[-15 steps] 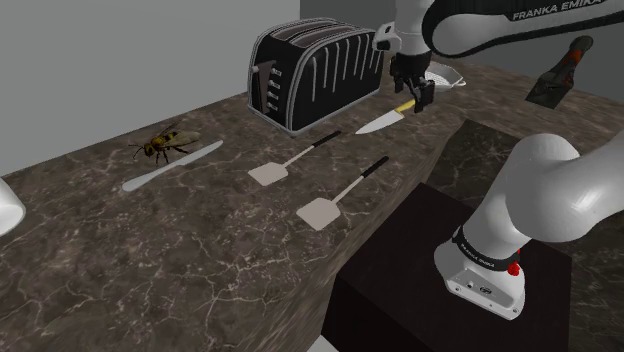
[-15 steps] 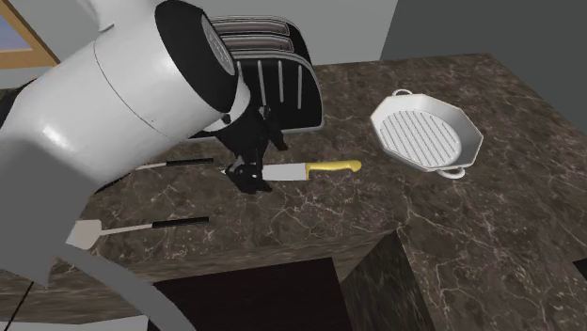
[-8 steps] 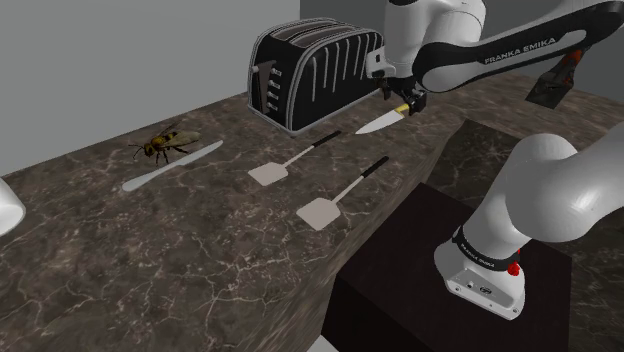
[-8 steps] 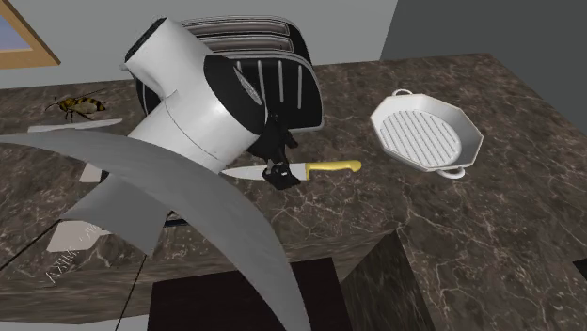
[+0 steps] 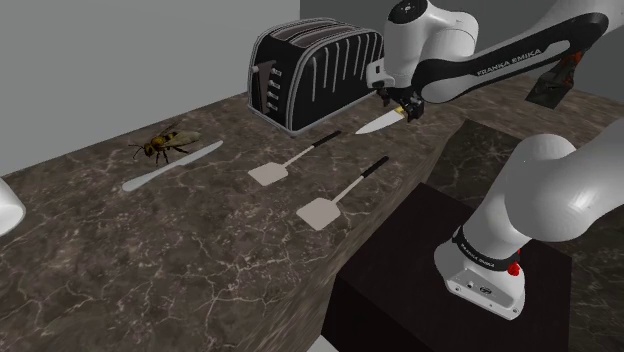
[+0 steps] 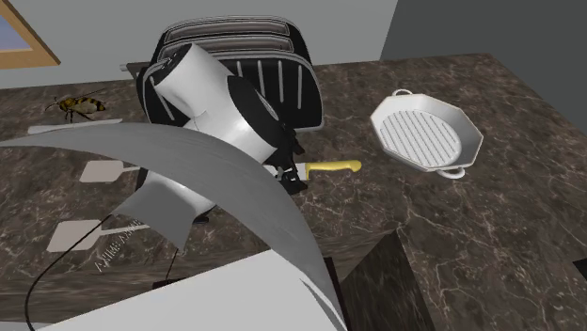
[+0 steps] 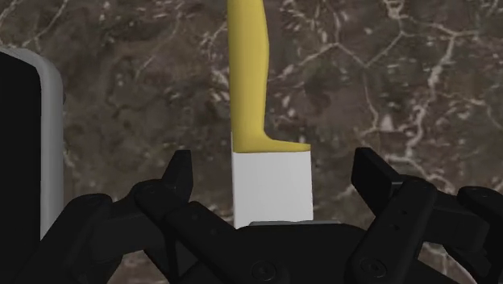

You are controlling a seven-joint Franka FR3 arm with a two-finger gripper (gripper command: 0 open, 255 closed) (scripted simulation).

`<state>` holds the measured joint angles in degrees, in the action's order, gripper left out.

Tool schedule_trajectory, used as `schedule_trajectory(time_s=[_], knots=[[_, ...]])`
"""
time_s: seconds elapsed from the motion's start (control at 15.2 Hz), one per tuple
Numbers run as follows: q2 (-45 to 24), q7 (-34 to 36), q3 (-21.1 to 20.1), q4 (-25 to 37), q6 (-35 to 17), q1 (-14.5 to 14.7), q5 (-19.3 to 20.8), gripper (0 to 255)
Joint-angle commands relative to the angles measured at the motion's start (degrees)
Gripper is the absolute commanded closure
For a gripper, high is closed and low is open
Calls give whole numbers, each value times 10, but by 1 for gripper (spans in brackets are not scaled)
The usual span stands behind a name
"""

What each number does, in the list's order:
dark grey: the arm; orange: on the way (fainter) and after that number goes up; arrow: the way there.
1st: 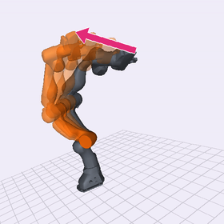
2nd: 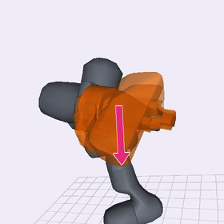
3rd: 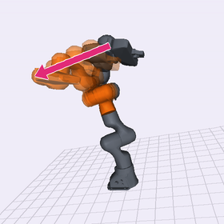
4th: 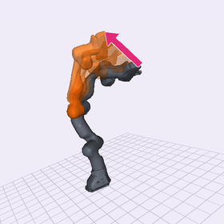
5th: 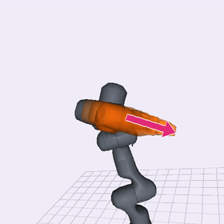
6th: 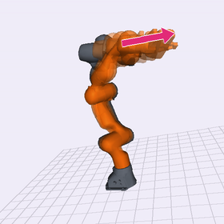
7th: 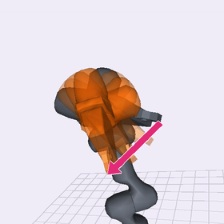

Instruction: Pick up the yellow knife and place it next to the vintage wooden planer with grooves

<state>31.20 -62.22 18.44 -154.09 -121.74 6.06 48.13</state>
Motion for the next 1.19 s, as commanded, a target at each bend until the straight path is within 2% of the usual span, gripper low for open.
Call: schedule_trajectory(time_s=[0.0, 0.26, 0.33, 0.92, 1.12], knots=[[-1, 0, 1, 0, -2, 0, 1, 0], [-1, 0, 1, 0, -2, 0, 1, 0], [-1, 0, 1, 0, -2, 0, 1, 255], [-1, 0, 1, 0, -2, 0, 1, 255], [13, -15, -4, 12, 22, 3, -11, 255]])
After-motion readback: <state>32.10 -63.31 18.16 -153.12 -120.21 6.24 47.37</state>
